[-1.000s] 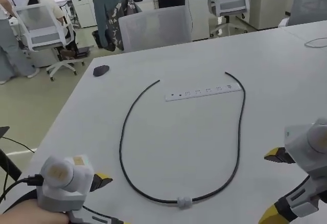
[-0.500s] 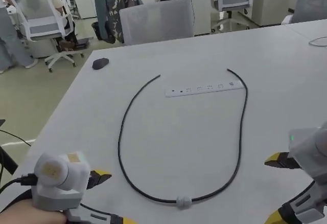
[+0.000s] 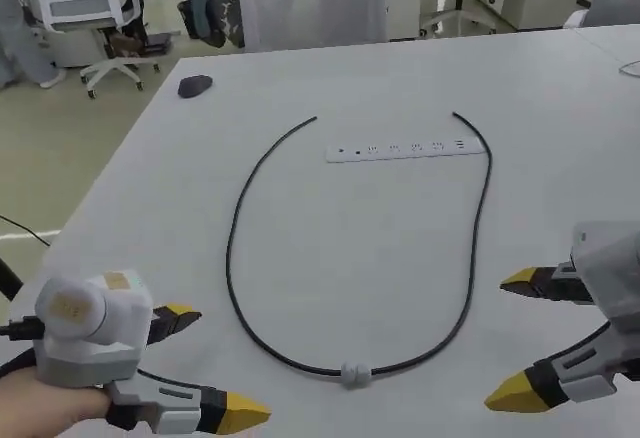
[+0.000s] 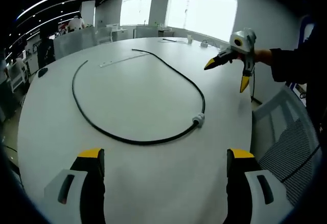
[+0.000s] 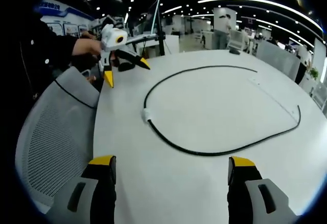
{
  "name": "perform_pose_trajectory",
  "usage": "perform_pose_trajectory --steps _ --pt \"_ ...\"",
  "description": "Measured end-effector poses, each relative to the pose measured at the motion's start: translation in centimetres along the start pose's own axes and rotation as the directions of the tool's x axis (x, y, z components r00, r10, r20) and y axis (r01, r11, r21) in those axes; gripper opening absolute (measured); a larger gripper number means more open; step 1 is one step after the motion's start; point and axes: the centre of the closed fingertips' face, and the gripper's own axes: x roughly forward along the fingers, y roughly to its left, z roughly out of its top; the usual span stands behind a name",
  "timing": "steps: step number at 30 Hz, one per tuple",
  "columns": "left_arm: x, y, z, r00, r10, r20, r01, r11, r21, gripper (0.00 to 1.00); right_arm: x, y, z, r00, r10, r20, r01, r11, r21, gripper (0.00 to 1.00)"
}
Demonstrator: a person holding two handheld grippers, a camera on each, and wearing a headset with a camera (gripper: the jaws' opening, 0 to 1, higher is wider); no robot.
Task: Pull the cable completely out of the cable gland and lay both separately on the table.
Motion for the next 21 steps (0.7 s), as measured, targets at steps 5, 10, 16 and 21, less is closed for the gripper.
perform_pose_trajectory --steps 5,10,16,21 --pt "0.2 -0.9 0.1 0.9998 -0.019 0.002 0.019 1.000 0.006 0.99 1.5 1.5 1.2 0.9992 0.041 -0.006 -0.041 0.998 -0.043 0.74" --pt "0.7 -2.3 1.5 0.9983 -0.042 0.041 0.041 0.999 0.027 0.99 3.8 3.0 2.3 0.9957 0.093 -0.004 -0.093 0.992 -0.085 0.68" --pt "1.0 -2.7 2.0 0.9971 -0.053 0.054 0.050 0.997 0.059 0.93 6.3 3.7 5.1 0.9897 0.124 0.071 -0.109 0.977 -0.185 0.60" --pt "1.5 -3.7 2.6 0.9926 -0.065 0.103 0.060 0.997 0.058 0.67 8.7 4.9 4.9 0.9841 0.167 0.060 -0.154 0.972 -0.176 0.45"
